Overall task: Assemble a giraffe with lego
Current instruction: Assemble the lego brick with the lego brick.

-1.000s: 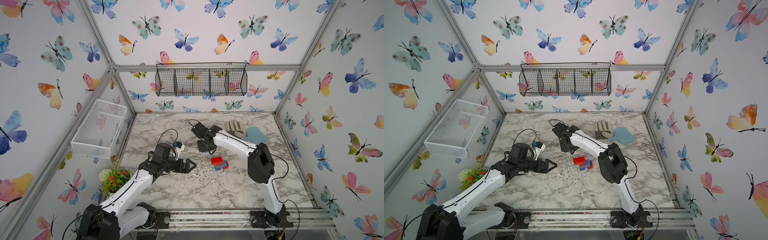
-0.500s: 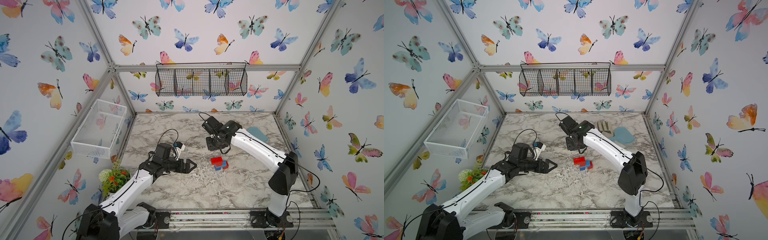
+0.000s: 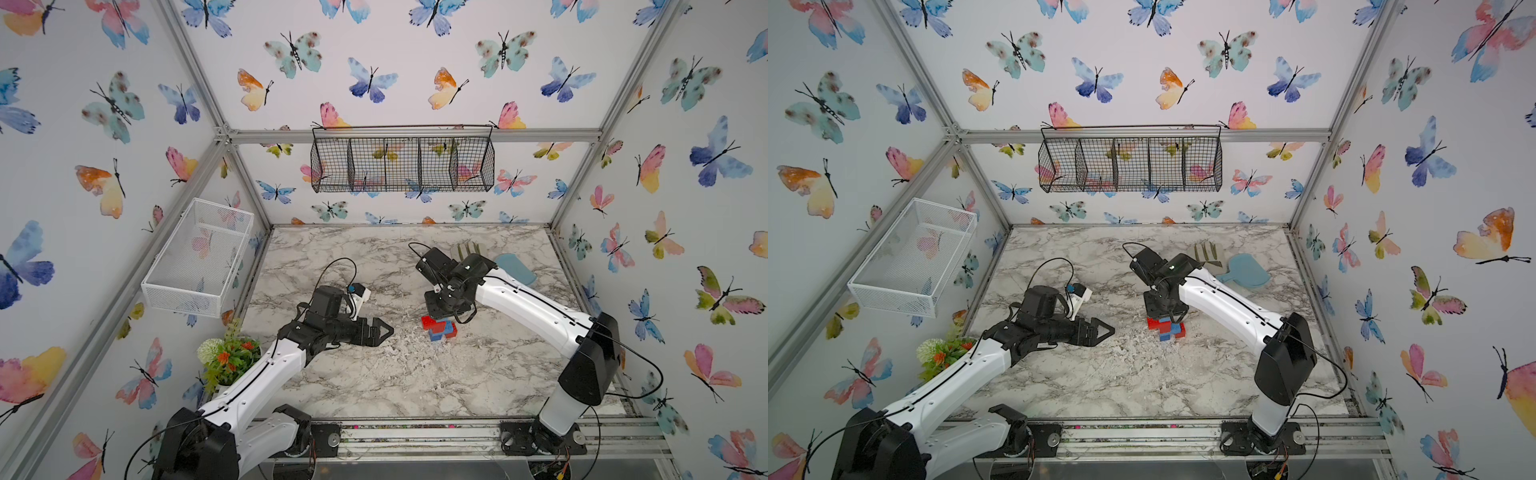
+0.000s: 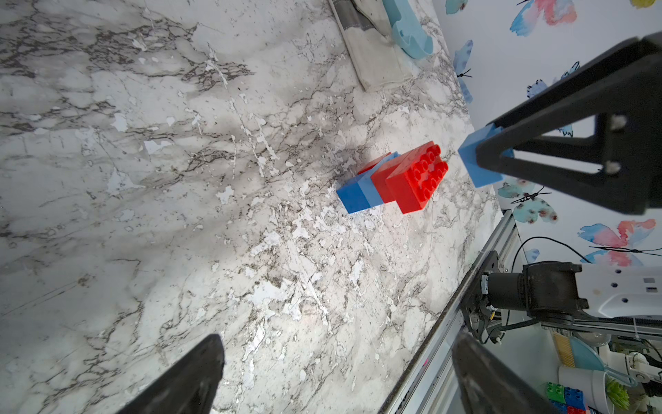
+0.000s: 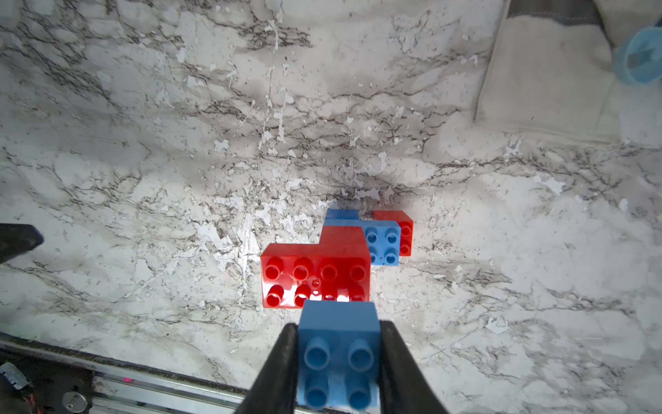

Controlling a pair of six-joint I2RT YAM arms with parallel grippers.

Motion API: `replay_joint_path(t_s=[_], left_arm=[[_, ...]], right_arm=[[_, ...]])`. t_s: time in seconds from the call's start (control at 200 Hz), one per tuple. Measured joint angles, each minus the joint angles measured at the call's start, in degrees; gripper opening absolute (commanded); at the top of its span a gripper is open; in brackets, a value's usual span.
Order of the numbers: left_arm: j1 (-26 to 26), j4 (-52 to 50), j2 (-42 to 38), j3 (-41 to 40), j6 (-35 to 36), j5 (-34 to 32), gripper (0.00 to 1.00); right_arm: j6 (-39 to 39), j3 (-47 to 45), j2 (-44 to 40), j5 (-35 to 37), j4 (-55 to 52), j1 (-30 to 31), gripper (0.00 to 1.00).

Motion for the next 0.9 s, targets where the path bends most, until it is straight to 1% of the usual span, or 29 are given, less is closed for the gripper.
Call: replay_joint_path(t_s=[0.125, 0.901], left_arm=[[0.0, 0.0, 0.0, 0.0, 0.0, 0.0, 0.98], [0.0, 0.0, 0.0, 0.0, 0.0, 0.0, 0.98]], right_arm=[[0.2, -1.57, -0.02, -0.31, 0.42, 0.0, 0.3], [0.37, -2.29, 1.88, 0.57, 3.48, 0.0, 0.29]])
